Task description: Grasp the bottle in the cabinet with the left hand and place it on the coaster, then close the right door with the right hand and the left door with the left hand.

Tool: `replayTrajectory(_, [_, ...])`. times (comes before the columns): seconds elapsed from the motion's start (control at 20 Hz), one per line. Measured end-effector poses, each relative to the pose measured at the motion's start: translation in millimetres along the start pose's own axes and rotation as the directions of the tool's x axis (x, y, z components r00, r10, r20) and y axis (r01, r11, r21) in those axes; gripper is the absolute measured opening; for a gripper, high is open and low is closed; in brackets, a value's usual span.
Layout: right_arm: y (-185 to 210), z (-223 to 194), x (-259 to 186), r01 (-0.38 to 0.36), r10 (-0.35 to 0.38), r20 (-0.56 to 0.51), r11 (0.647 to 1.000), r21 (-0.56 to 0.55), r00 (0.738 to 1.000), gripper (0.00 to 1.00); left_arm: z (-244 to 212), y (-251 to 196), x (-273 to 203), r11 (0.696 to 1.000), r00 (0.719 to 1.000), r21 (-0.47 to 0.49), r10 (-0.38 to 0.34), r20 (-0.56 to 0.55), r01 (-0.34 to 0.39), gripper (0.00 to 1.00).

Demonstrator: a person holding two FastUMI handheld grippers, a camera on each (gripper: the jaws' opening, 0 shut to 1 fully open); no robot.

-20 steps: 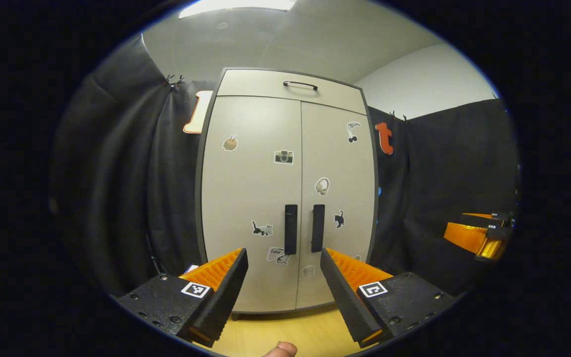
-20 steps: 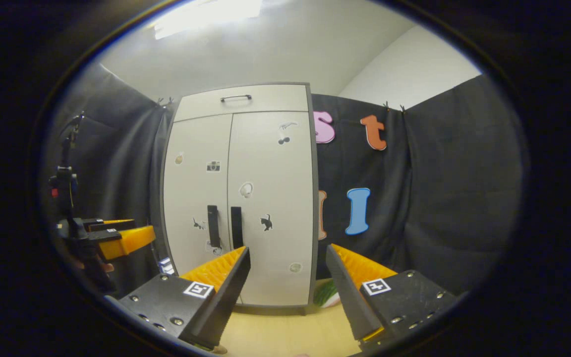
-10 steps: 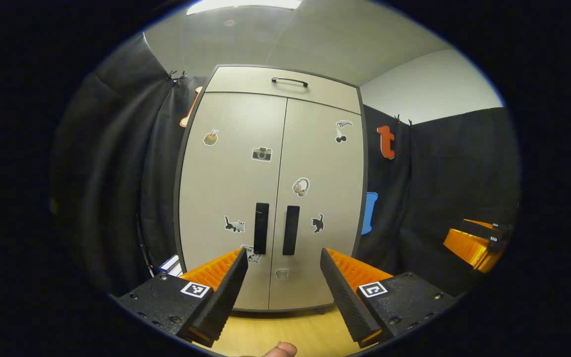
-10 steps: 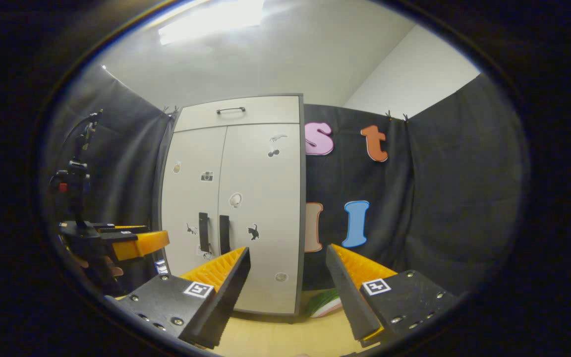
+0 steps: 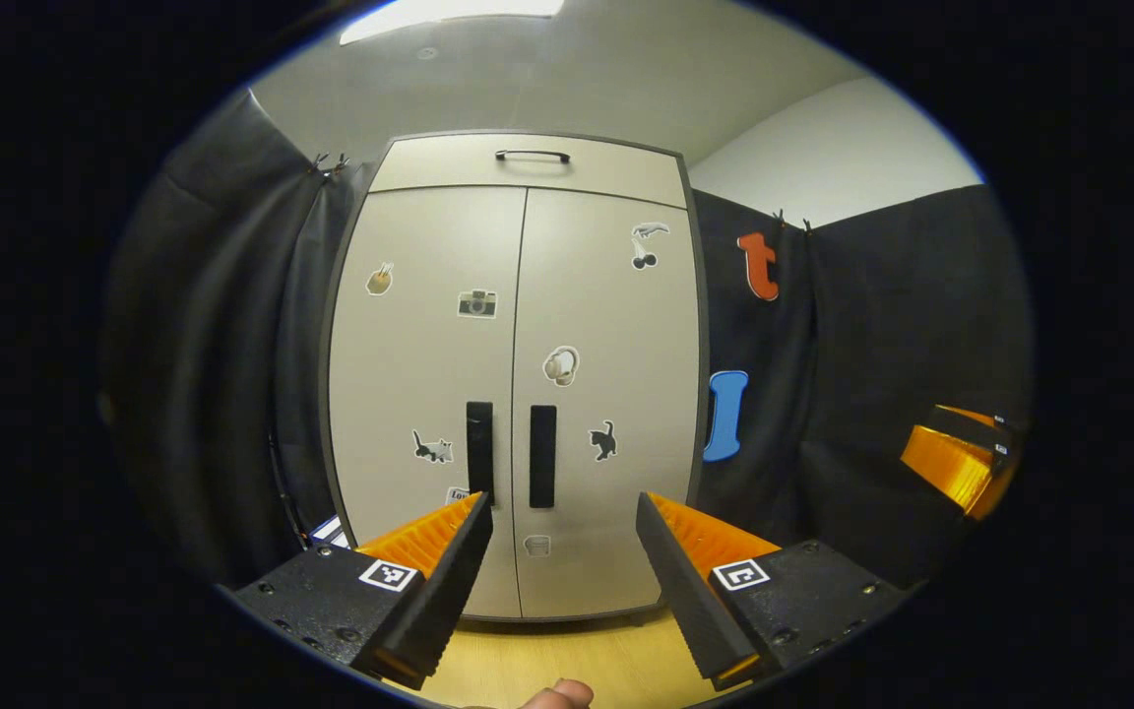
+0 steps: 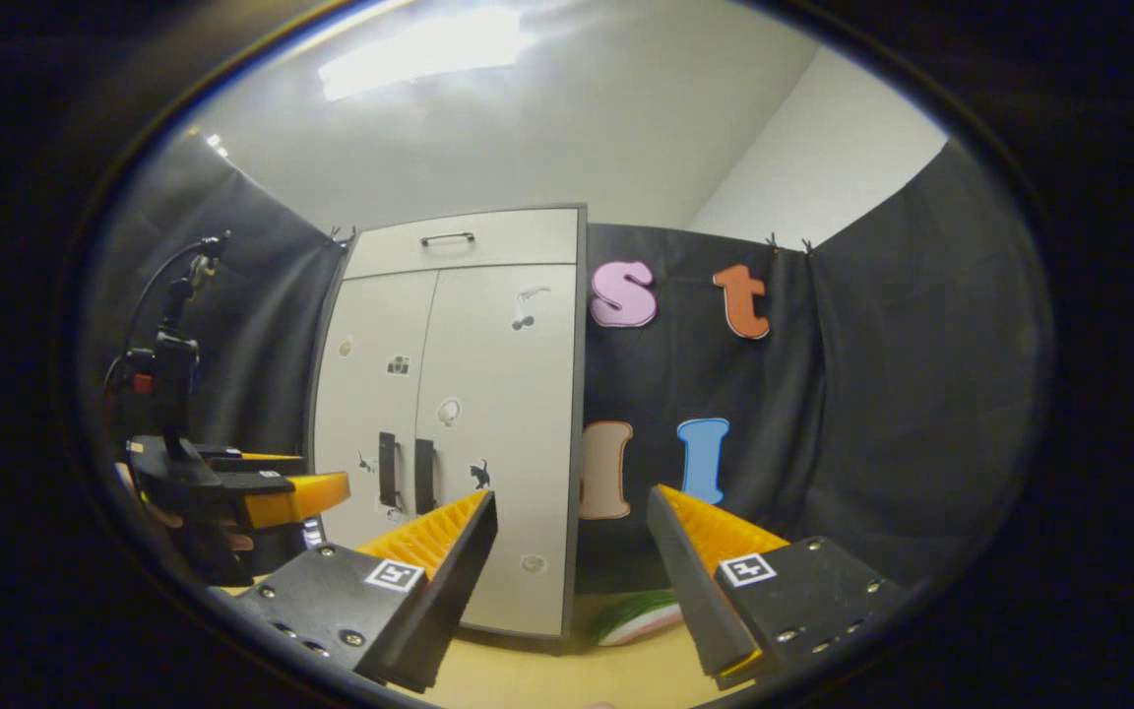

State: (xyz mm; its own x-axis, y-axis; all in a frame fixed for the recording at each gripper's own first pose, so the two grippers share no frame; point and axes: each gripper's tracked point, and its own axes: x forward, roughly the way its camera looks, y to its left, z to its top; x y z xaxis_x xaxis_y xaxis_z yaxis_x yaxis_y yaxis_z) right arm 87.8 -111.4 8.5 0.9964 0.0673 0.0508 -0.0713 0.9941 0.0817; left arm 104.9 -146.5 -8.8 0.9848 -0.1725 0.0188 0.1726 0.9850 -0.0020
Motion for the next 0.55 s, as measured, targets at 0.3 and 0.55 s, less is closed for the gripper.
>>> replayTrajectory(0.3, [-18.4,-4.2,6.1,0.007,-0.007,0.0,1.0,0.026,1.0,0.94,0.5,-13.1,6.5,1.0,1.0,0.009,0.013,0.018,-0.013,0.94])
replayTrajectory(0.55, [-31.3,-1.7,2.8,0.009,-0.009,-0.002,1.0,0.024,1.0,0.94,-11.6,-31.7,10.4,1.0,1.0,0.014,-0.007,-0.021,0.008,0.93])
